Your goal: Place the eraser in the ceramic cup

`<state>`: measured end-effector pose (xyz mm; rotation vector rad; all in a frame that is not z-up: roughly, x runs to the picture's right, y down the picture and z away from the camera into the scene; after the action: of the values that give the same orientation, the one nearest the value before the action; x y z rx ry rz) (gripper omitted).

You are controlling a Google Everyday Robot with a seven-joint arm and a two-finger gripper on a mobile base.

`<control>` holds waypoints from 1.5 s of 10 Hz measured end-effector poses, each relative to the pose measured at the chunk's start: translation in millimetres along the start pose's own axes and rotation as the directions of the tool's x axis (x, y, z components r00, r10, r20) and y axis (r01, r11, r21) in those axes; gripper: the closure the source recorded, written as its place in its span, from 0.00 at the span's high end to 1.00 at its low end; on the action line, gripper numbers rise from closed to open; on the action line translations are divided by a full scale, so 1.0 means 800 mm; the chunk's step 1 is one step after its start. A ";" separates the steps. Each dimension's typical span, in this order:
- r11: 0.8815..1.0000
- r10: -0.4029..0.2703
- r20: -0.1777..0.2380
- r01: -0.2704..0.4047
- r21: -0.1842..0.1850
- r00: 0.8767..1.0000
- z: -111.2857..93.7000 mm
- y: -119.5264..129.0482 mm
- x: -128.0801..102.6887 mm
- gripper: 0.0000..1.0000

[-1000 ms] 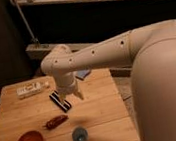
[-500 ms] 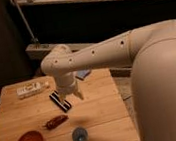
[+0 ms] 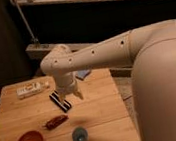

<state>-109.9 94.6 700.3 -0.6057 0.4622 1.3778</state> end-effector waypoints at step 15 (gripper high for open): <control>0.873 -0.480 0.211 0.486 0.025 0.851 0.036 0.103 -0.191 0.65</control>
<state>-214.4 3.8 808.3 -0.5454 0.1011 0.9488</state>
